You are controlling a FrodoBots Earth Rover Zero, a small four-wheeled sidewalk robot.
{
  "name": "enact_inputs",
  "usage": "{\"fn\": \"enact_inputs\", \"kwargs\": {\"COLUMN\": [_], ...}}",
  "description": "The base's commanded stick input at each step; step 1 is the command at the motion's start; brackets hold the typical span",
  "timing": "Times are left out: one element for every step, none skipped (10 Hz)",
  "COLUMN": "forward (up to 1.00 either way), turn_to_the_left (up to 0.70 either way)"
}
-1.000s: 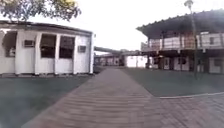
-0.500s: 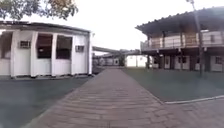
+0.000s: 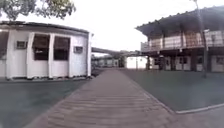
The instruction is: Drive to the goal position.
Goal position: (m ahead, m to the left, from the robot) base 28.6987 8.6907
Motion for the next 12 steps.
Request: {"fn": "enact_inputs", "kwargs": {"forward": [0.70, 0.70, 0.70, 0.70, 0.70, 0.70, 0.70, 0.70, 0.70, 0.70, 0.70, 0.70], "turn_to_the_left": [0.00, 0.00, 0.00, 0.00, 0.00, 0.00, 0.00, 0.00, 0.00, 0.00, 0.00, 0.00]}}
